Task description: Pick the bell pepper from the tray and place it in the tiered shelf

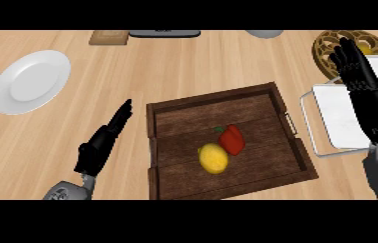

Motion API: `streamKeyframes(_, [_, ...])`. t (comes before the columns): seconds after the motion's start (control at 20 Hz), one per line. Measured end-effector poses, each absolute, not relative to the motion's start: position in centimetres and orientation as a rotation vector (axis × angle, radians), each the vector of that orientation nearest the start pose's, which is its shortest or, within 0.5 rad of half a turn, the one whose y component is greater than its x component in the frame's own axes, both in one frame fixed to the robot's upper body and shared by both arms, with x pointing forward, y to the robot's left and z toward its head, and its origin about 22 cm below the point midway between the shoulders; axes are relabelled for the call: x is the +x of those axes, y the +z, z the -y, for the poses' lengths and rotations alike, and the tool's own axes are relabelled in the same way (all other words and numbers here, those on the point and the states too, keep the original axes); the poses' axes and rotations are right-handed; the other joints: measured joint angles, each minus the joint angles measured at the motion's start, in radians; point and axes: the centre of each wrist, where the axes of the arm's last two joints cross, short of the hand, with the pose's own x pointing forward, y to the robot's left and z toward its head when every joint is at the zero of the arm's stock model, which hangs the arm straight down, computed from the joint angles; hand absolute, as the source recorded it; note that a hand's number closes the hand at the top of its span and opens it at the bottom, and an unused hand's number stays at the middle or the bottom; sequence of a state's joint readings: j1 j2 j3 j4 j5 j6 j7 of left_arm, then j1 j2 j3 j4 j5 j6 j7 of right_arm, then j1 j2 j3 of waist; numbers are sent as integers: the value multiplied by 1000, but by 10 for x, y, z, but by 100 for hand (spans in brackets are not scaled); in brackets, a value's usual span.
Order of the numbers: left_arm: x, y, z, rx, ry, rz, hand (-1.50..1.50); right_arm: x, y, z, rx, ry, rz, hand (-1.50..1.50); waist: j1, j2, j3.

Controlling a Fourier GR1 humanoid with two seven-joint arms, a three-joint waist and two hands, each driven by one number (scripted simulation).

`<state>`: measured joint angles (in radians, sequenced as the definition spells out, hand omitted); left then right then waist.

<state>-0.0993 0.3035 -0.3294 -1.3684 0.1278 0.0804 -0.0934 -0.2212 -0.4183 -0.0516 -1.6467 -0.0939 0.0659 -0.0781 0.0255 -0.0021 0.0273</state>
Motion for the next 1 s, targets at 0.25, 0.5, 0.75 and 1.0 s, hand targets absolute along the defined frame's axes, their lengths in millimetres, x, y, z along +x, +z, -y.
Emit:
streamKeyframes(0.25, [266, 2, -239, 72, -267, 1574, 0, 294, 114, 240, 166, 580, 1883, 150, 49, 0, -27])
streamKeyframes(0.5, [277, 27, -247, 138, -116, 1628, 0, 314, 93, 188, 386, 629, 1711, -150, 68, 9, -27])
streamKeyframes(0.75, [278, 40, -252, 187, -33, 1627, 0, 343, 92, 181, 679, 709, 1635, -150, 36, 10, -26])
streamKeyframes(1.0, [274, 49, -264, 219, 6, 1620, 0, 360, 134, 194, 734, 1036, 1600, -150, 9, 4, -27])
